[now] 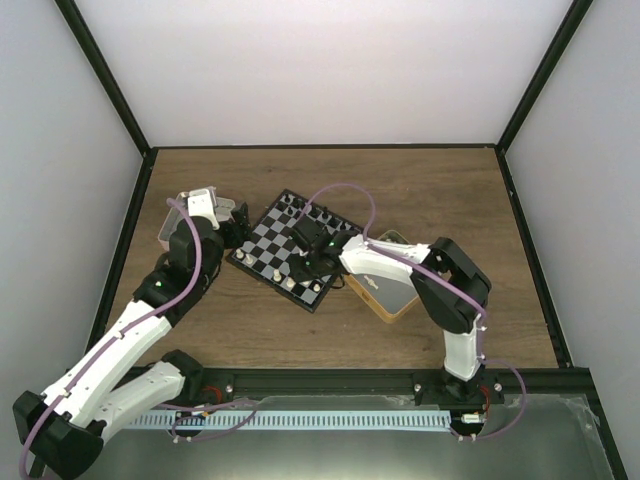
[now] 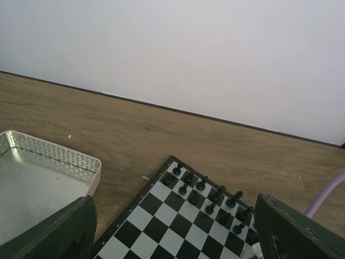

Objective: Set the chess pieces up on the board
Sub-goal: Place the chess piece on the chessboard.

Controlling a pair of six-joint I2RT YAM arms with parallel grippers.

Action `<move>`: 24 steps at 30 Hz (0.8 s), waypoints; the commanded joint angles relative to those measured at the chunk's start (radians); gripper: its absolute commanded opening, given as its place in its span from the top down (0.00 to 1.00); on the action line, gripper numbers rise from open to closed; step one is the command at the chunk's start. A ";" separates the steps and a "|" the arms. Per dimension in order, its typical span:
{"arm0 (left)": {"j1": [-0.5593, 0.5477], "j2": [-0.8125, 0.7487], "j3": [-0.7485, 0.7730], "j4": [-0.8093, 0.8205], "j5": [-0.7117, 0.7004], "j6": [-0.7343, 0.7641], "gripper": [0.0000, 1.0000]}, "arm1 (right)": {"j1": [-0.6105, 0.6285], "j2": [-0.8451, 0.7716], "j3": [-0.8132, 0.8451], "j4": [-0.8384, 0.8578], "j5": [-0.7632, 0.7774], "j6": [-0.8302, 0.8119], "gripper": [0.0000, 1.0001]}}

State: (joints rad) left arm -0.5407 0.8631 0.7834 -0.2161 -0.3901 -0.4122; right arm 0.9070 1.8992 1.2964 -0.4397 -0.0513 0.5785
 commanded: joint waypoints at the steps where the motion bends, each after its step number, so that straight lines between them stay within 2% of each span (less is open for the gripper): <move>1: 0.007 0.000 -0.012 0.027 0.007 -0.003 0.18 | 0.010 0.028 0.053 -0.012 0.002 -0.014 0.98; 16: 0.007 -0.003 -0.013 0.023 0.005 -0.003 0.18 | 0.010 0.076 0.103 -0.031 0.034 -0.018 0.96; 24: 0.008 -0.005 -0.014 0.026 0.008 -0.003 0.18 | 0.010 0.059 0.109 -0.036 0.024 -0.013 0.85</move>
State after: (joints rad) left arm -0.5381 0.8639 0.7830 -0.2119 -0.3874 -0.4145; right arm 0.9070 1.9686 1.3609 -0.4553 -0.0334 0.5701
